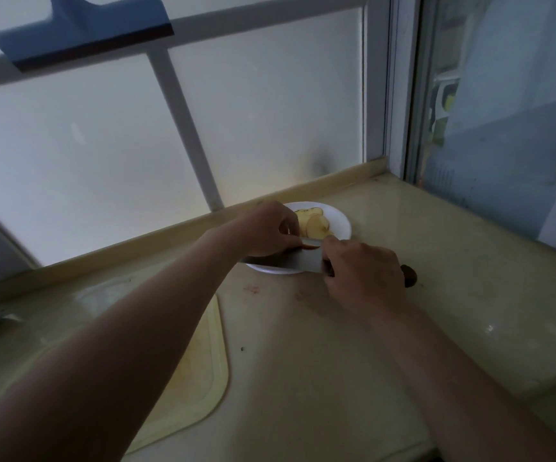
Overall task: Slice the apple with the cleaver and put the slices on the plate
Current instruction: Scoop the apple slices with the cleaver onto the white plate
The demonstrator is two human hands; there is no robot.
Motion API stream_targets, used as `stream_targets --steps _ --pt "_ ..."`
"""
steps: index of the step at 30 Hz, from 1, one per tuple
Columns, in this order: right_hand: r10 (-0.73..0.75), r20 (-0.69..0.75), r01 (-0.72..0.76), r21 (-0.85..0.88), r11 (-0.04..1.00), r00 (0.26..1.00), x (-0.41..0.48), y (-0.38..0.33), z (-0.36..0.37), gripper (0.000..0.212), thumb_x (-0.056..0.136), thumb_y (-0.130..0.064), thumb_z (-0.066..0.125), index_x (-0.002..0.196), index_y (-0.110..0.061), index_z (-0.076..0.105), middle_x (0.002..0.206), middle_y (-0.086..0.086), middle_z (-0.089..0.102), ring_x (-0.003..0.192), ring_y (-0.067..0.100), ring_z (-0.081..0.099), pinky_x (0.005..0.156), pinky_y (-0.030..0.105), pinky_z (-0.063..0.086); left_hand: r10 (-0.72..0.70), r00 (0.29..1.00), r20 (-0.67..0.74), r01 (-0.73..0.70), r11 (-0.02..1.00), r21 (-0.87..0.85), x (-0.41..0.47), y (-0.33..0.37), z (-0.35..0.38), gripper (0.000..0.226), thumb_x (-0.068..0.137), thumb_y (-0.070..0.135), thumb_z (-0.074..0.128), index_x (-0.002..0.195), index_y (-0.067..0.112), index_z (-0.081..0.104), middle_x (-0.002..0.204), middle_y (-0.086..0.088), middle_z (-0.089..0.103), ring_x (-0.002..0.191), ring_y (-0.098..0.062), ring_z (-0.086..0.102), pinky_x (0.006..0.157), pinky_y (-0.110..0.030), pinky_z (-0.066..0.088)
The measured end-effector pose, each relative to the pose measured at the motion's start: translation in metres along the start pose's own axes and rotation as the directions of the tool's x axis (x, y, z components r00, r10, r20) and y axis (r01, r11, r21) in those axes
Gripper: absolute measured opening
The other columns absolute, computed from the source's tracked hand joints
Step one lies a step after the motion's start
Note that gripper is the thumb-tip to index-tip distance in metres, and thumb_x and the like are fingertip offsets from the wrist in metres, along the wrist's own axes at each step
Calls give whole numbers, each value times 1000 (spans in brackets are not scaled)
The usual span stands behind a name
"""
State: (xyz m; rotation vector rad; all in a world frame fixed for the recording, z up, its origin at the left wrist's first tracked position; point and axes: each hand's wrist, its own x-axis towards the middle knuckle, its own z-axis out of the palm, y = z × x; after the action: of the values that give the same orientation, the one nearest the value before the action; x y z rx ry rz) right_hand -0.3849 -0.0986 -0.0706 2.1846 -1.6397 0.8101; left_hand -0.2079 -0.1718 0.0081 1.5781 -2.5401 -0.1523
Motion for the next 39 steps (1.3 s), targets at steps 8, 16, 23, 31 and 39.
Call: stream_targets --steps 8,16,23,31,39 --pt "-12 -13 12 -6 1000 1000 0 0 3 25 73 -18 85 85 -14 64 61 2 65 45 26 59 49 25 27 -81 993 -91 89 993 81 10 -6 6 12 93 25 65 86 17 71 83 4 61 82 -18 57 65 -25 42" --pt "22 131 -27 30 999 991 2 3 -6 19 100 -27 54 118 -21 57 99 -1 71 83 25 70 63 31 40 -187 960 -210 183 982 -38 15 -23 -11 18 91 15 62 73 20 66 79 -1 68 79 -20 63 70 -32 53" --pt "57 153 -68 70 995 987 1 -1 -12 14 92 -28 59 104 -23 55 89 -2 69 78 26 68 61 32 39 -249 943 -220 242 969 -56 -2 -47 -27 20 89 13 56 77 24 68 86 1 69 82 -19 66 76 -34 58" --pt "90 22 -91 79 993 996 -3 -1 -6 21 83 -23 70 81 -21 49 61 -7 45 52 24 50 53 28 26 -408 832 -375 354 912 -205 -36 -62 -47 24 91 17 49 92 18 73 92 -1 68 88 -21 59 75 -28 43" --pt "108 210 -159 241 957 972 -2 -43 -28 9 93 -30 66 92 -26 58 82 -8 65 75 17 61 60 30 38 -509 755 -414 396 856 -331 -106 -81 -61 20 94 20 50 86 23 68 89 2 68 84 -17 59 63 -24 39"
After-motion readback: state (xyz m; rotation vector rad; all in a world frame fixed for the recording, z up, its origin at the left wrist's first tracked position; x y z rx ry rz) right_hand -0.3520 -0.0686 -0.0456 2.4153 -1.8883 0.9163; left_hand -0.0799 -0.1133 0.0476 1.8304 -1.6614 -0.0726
